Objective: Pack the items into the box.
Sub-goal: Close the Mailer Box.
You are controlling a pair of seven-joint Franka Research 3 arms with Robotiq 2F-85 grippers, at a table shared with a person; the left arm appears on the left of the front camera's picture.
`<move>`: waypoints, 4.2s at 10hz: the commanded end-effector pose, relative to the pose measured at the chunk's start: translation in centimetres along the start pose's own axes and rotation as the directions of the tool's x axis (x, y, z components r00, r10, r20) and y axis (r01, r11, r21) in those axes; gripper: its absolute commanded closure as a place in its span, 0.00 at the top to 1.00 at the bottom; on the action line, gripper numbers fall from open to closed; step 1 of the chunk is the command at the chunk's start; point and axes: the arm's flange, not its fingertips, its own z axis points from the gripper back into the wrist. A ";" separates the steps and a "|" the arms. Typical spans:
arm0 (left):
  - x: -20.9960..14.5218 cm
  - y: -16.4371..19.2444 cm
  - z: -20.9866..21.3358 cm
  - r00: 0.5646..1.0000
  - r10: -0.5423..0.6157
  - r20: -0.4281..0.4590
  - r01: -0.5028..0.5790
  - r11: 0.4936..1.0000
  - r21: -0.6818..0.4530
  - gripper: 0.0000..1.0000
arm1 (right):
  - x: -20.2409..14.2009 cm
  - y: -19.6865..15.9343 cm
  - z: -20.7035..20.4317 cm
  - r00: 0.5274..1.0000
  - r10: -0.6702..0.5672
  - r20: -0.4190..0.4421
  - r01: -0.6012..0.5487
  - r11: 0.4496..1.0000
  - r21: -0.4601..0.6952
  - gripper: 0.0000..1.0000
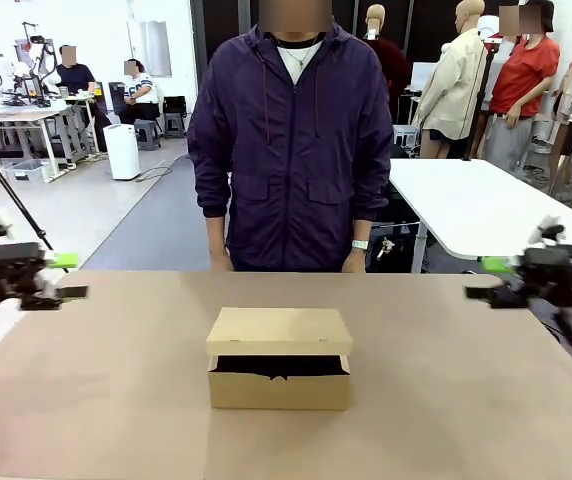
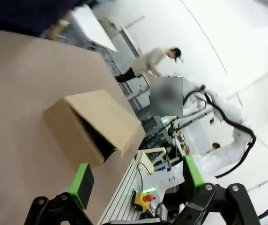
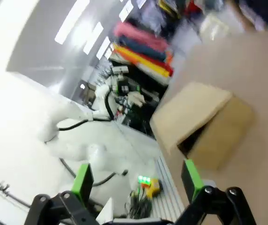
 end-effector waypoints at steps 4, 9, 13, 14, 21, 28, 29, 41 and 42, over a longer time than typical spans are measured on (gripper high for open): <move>-0.5 0.4 2.9 0.997 0.058 0.048 -0.059 0.998 0.023 1.00 | -1.5 0.0 2.5 0.999 -0.046 -0.022 0.045 0.999 -0.030 1.00; -0.5 0.4 2.9 0.997 0.058 0.048 -0.059 0.998 0.023 1.00 | -1.5 0.0 2.5 0.999 -0.046 -0.022 0.045 0.999 -0.030 1.00; -0.5 0.4 2.9 0.997 0.058 0.048 -0.059 0.998 0.023 1.00 | -1.5 0.0 2.5 0.999 -0.046 -0.022 0.045 0.999 -0.030 1.00; -0.5 0.4 2.9 0.997 0.058 0.048 -0.059 0.998 0.023 1.00 | -1.5 0.0 2.5 0.999 -0.046 -0.022 0.045 0.999 -0.030 1.00; -0.5 0.4 2.9 0.997 0.058 0.048 -0.059 0.998 0.023 1.00 | -1.5 0.0 2.5 0.999 -0.046 -0.022 0.045 0.999 -0.030 1.00; -0.5 0.4 2.9 0.997 0.058 0.048 -0.059 0.998 0.023 1.00 | -1.5 0.0 2.5 0.999 -0.046 -0.022 0.045 0.999 -0.030 1.00; -0.5 0.4 2.9 0.997 0.058 0.048 -0.059 0.998 0.023 1.00 | -1.5 0.0 2.5 0.999 -0.046 -0.022 0.045 0.999 -0.030 1.00; -0.5 0.4 2.9 0.997 0.058 0.048 -0.059 0.998 0.023 1.00 | -1.5 0.0 2.5 0.999 -0.046 -0.022 0.045 0.999 -0.030 1.00; -0.5 0.4 2.9 0.997 0.058 0.048 -0.059 0.998 0.023 1.00 | -1.5 0.0 2.5 0.999 -0.046 -0.022 0.045 0.999 -0.030 1.00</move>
